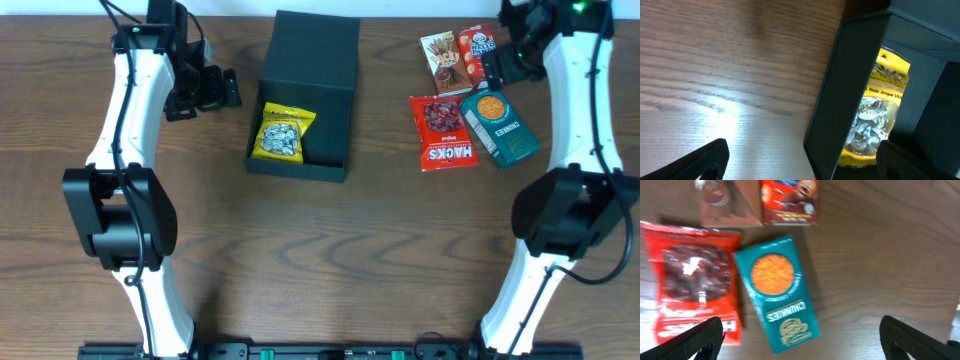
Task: Pack container
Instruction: 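Reach right gripper toward the teal Chunkies box, then grasp the teal Chunkies box with right gripper and lift it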
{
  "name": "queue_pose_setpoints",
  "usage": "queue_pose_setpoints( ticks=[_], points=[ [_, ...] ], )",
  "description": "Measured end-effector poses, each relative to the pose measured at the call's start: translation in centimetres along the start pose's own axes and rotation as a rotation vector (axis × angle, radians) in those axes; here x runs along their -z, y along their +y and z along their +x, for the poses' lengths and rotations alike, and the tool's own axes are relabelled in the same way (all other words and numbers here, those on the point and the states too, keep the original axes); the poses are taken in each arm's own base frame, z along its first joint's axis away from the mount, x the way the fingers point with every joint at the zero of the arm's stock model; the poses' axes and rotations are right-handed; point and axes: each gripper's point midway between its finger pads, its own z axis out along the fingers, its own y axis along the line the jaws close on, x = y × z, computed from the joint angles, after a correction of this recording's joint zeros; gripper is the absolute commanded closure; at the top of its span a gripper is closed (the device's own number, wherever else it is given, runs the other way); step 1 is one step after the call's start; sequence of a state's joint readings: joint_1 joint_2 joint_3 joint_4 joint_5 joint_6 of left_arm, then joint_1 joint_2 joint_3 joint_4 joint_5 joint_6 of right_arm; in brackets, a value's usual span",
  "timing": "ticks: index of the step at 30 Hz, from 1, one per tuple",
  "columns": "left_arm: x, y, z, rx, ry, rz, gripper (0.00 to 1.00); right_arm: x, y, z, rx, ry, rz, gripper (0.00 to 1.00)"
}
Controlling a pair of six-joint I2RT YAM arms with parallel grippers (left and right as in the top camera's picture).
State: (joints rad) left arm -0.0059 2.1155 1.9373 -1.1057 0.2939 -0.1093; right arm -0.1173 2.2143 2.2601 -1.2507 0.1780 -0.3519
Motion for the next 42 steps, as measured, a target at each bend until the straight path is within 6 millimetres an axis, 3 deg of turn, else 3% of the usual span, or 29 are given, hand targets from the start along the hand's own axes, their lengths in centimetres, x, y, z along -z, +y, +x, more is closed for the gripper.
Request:
queue_pose_setpoints(
  ticks=[4,10,14,28,42],
  points=[
    [-0.7,0.0,-0.2,0.013,0.004,0.004,0.05,-2.5,-0.2,1.4,0.039,0.050,-0.004,0.01],
    [-0.9,-0.1,-0.2,0.021,0.005,0.009,0.05,-8.1,1.7,4.1,0.093,0.186,-0.060,0.01],
    [-0.9,-0.1,-0.2,0.021,0.005,0.012,0.05,-10.4,2.9,5.1,0.111,0.234,-0.099,0.01],
    [-0.9,-0.1,-0.2,0.021,0.005,0.014,0.05,-13.3,4.3,6.3,0.110,0.267,-0.184,0.06],
    [-0.9,-0.1,-0.2,0.021,0.006,0.014,0.05,-13.5,5.3,5.5,0.069,0.230,-0.237,0.42]
  ],
)
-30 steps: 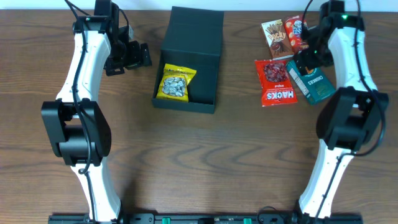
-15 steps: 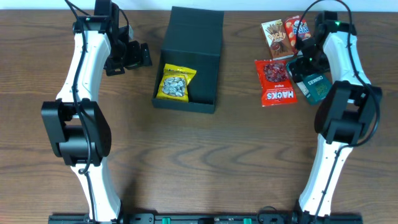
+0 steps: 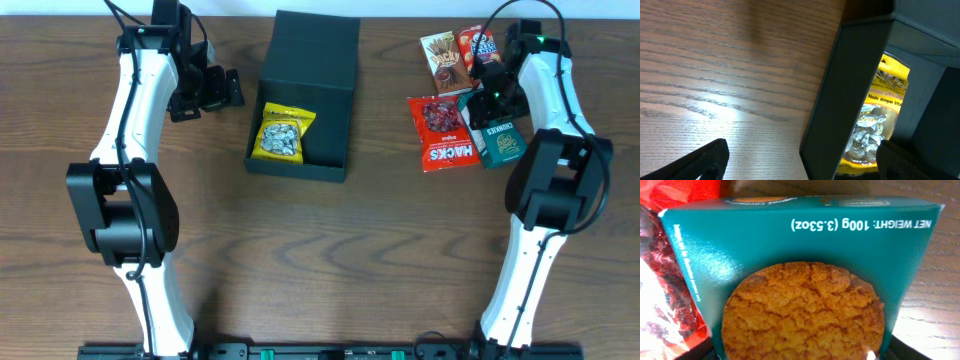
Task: Pack container
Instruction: 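Grasp the teal Chunkies box with right gripper and lift it, then carry the Chunkies box left and lower it upright beside the yellow bag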
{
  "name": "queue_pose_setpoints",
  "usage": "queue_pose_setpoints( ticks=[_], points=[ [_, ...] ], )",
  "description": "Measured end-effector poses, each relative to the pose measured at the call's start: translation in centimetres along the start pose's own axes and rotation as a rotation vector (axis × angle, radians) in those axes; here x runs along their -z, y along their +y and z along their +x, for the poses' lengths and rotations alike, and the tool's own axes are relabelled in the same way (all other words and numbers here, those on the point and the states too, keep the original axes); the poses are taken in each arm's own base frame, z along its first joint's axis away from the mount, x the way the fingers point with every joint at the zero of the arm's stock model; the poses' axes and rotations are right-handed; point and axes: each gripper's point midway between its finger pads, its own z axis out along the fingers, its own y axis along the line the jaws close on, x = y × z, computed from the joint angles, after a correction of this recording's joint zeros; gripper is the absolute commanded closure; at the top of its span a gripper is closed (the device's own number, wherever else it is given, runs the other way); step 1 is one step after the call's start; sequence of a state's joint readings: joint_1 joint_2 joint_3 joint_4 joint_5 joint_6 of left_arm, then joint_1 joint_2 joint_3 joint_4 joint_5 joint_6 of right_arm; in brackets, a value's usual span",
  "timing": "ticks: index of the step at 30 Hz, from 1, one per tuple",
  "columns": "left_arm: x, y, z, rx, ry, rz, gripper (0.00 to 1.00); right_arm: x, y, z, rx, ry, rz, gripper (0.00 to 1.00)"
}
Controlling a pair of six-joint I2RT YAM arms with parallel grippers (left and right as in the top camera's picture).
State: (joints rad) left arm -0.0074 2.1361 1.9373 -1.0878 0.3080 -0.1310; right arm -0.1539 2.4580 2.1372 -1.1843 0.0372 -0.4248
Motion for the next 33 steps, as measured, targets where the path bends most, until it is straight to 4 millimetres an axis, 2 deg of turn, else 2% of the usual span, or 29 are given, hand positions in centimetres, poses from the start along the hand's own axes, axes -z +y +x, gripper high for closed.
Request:
queue_pose_setpoints(
  ticks=[2,9,13,17,22,25,28,30,33],
  points=[
    [0.0,0.0,0.0,0.000,0.000,0.000,0.05,0.0,0.0,0.0,-0.016,-0.001,0.000,0.47],
    [0.0,0.0,0.0,0.000,0.000,0.000,0.05,0.2,0.0,-0.1,-0.102,-0.002,-0.003,0.48],
    [0.0,0.0,0.0,0.000,0.000,0.000,0.05,1.1,0.2,0.3,-0.168,0.023,-0.015,0.48],
    [0.0,0.0,0.0,0.000,0.000,0.000,0.05,4.2,0.0,-0.4,-0.214,-0.003,-0.011,0.50],
    [0.0,0.0,0.0,0.000,0.001,0.000,0.05,9.9,0.5,-2.0,-0.242,-0.090,-0.012,0.52],
    [0.0,0.0,0.2,0.002,0.009,-0.002,0.05,12.7,2.8,-3.2,-0.233,-0.146,-0.049,0.53],
    [0.0,0.1,0.6,0.007,0.026,-0.006,0.05,15.0,6.7,-4.2,-0.209,-0.187,-0.105,0.55],
    [0.0,0.2,0.9,0.009,0.036,-0.007,0.05,16.1,10.7,-5.0,-0.189,-0.199,-0.151,0.56],
    [0.1,0.4,0.8,0.014,0.035,-0.009,0.05,16.7,16.3,-5.6,-0.164,-0.189,-0.206,0.55]
  ],
)
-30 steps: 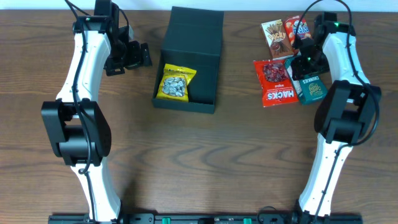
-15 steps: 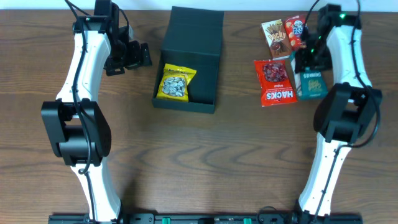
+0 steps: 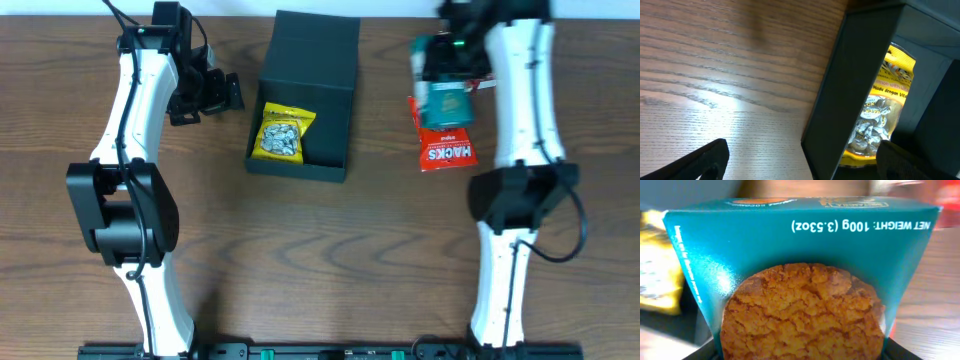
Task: Pack container
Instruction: 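Carry the Chunkies box left and lower it upright beside the yellow bag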
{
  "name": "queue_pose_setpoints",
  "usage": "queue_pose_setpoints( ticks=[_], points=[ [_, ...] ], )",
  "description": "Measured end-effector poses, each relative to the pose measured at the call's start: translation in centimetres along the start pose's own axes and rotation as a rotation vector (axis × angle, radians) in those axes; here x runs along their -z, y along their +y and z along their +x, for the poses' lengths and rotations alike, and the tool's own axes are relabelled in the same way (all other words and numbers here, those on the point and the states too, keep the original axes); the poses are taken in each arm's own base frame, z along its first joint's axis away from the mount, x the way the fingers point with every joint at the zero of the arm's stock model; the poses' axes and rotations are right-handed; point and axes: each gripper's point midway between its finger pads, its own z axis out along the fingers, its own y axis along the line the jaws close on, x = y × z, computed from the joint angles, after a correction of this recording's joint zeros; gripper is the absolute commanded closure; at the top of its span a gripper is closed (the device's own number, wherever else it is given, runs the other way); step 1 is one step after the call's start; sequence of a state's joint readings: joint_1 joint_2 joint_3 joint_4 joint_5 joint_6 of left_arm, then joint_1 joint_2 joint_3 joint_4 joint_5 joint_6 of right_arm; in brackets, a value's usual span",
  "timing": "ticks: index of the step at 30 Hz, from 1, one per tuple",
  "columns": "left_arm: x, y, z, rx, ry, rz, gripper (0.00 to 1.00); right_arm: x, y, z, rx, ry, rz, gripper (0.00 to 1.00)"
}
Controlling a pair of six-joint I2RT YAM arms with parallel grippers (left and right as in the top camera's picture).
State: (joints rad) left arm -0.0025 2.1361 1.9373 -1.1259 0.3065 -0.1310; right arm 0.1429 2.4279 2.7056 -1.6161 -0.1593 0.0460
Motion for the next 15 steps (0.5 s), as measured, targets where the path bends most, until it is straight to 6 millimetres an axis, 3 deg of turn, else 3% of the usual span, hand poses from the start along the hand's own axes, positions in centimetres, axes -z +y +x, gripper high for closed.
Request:
queue_pose_setpoints(
  ticks=[4,8,12,15],
  points=[
    [0.5,2.0,-0.5,0.047,-0.012,-0.008,0.05,-1.0,8.9,0.8,0.030,0.002,-0.070,0.50],
    [1.4,5.3,-0.9,0.136,-0.018,-0.014,0.04,-1.6,14.4,1.4,0.011,-0.020,-0.098,0.55],
    [2.3,8.5,-0.9,0.233,-0.021,-0.001,0.05,-2.6,17.9,2.5,-0.065,-0.034,-0.056,0.59],
    [2.8,10.0,-0.8,0.274,-0.021,0.006,0.05,-3.4,18.6,2.7,-0.139,-0.059,-0.003,0.59]
  ],
)
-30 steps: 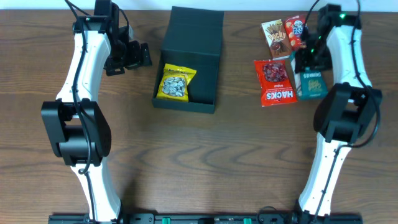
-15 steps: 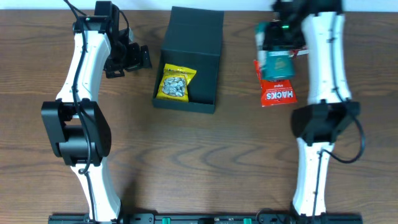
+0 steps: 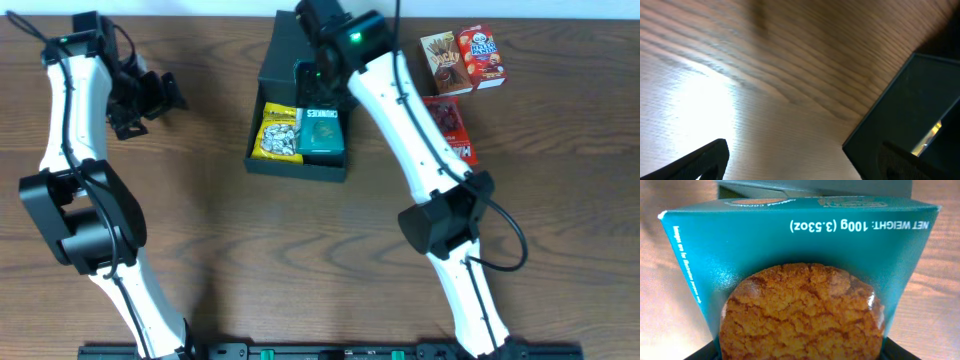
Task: Pack container
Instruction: 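Carry the Chunkies box left and lower it upright beside the yellow bag, then open right gripper and lift it out of the black box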
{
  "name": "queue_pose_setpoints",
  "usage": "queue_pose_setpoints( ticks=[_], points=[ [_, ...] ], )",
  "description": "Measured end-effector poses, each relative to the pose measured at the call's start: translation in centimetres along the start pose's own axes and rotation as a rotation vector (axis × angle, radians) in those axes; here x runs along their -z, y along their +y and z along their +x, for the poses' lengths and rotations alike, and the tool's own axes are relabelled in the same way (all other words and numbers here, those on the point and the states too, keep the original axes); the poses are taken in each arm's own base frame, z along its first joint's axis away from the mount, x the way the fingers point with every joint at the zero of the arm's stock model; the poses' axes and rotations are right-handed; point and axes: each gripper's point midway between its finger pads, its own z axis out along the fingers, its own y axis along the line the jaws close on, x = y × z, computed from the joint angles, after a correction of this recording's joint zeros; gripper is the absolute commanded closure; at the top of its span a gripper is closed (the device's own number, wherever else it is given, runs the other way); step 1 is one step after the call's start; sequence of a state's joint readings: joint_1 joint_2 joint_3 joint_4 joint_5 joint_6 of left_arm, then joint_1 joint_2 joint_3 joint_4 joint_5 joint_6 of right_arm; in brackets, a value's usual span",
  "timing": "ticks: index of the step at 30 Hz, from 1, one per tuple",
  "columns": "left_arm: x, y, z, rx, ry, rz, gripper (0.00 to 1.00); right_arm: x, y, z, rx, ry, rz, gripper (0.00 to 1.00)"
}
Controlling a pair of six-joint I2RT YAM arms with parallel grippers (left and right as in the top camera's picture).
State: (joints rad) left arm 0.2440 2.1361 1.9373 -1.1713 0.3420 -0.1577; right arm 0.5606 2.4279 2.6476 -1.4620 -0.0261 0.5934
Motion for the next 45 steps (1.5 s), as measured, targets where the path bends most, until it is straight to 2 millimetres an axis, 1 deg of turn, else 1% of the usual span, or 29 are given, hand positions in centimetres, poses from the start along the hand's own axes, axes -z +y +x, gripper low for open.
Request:
queue_pose_setpoints(
  ticks=[2,6,10,13,15,17,18,19,28,32,36,37,38,40,41,42,44,45],
  points=[
    [0.1,0.2,-0.1,0.008,-0.002,0.002,0.05,-0.6,-0.1,0.1,-0.047,-0.015,0.040,0.59],
    [0.1,0.1,-0.1,0.010,0.000,0.011,0.05,-2.0,-1.2,0.5,-0.124,-0.023,0.113,0.60],
    [0.1,0.0,0.0,0.010,0.002,0.017,0.05,-3.6,-2.1,0.9,-0.157,-0.017,0.157,0.62],
    [0.1,0.0,0.0,0.010,0.002,0.018,0.05,-4.9,-2.8,1.7,-0.172,0.009,0.190,0.62],
    [0.1,0.0,0.0,0.010,0.002,0.017,0.05,-5.5,-3.1,2.0,-0.179,0.020,0.201,0.57],
    [0.1,0.0,0.0,0.010,0.002,0.017,0.05,-5.9,-3.2,2.2,-0.182,0.023,0.207,0.42],
    [0.1,0.0,0.0,0.010,0.002,0.018,0.05,-6.0,-3.4,2.3,-0.182,0.027,0.211,0.29],
    [0.1,0.0,0.0,0.010,0.002,0.018,0.05,-6.1,-3.4,2.4,-0.180,0.028,0.214,0.24],
    [0.1,0.0,0.0,0.010,0.002,0.017,0.05,-6.6,-3.1,1.6,-0.153,0.000,0.195,0.27],
    [0.1,0.0,0.0,0.010,0.002,0.018,0.05,-6.6,-2.8,0.9,-0.155,-0.022,0.179,0.23],
    [0.1,0.0,0.0,0.010,0.002,0.017,0.05,-6.6,-2.8,0.5,-0.153,-0.034,0.170,0.27],
    [0.1,0.0,0.0,0.010,0.002,0.018,0.05,-6.6,-2.9,0.4,-0.151,-0.034,0.170,0.30],
    [0.1,0.0,0.0,0.010,0.002,0.018,0.05,-6.6,-3.0,0.4,-0.146,-0.033,0.171,0.35],
    [0.1,0.0,0.0,0.010,0.002,0.018,0.05,-6.6,-3.1,0.5,-0.131,-0.028,0.174,0.57],
    [0.1,0.0,0.0,0.010,0.002,0.017,0.05,-6.6,-3.1,0.6,-0.124,-0.021,0.174,0.71],
    [0.1,0.0,0.0,0.010,0.002,0.017,0.04,-6.6,-3.1,0.8,-0.114,-0.013,0.174,0.81],
    [0.1,0.0,0.0,0.010,0.002,0.017,0.05,-6.6,-3.2,1.2,-0.094,0.010,0.174,0.96],
    [0.1,0.0,0.0,0.010,0.002,0.018,0.05,-6.6,-3.3,1.5,-0.091,0.021,0.178,0.98]
  ],
)
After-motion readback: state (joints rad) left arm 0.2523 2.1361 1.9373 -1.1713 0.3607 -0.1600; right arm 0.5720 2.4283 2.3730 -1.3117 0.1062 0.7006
